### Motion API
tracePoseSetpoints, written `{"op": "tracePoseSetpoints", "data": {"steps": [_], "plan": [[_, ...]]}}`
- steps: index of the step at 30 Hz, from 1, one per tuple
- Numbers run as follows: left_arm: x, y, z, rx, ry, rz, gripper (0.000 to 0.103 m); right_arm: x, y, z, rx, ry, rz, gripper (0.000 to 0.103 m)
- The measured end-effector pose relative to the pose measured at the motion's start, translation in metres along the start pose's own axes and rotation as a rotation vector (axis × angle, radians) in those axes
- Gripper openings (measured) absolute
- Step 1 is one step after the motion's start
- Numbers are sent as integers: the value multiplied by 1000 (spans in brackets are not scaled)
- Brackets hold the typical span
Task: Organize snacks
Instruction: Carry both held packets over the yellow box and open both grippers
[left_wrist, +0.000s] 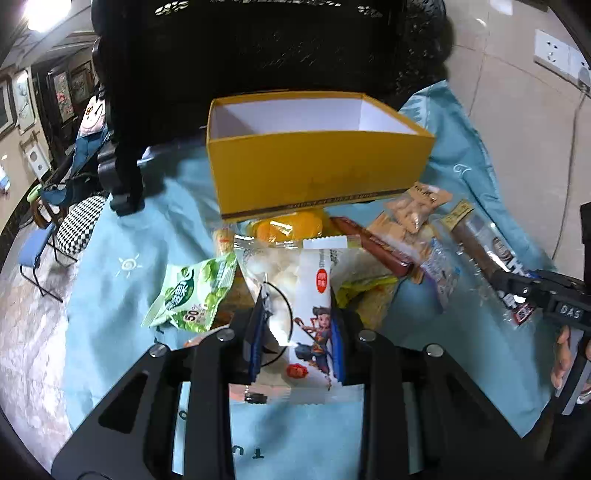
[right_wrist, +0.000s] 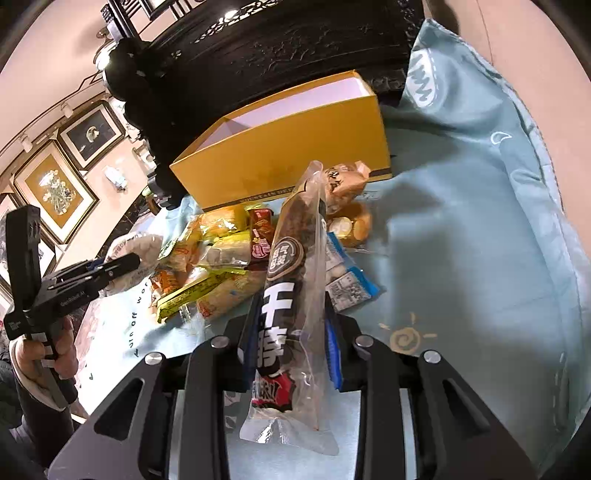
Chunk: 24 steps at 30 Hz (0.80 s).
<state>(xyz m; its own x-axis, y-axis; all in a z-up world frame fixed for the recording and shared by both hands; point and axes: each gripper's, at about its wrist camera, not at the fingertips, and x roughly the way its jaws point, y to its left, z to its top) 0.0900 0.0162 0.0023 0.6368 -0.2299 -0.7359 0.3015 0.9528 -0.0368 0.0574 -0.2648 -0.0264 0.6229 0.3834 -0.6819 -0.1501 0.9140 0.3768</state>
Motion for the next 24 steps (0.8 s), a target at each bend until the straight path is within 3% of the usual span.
{"op": "tracePoseSetpoints", "data": {"steps": [4,9,16,24], "plan": [[0,-2,5,-15,4,-13,28,0,0,5,22,-13,15,30],[-6,-7,31,-8,-37,-17,28,-14,13,34,3,-89,42,30],[5,-18,108,18,-61,-13,28,-17,34,106,-31,-179,83,30],[63,-6,196,-44,-37,13,29,40,24,195,14,-164,89,30]]}}
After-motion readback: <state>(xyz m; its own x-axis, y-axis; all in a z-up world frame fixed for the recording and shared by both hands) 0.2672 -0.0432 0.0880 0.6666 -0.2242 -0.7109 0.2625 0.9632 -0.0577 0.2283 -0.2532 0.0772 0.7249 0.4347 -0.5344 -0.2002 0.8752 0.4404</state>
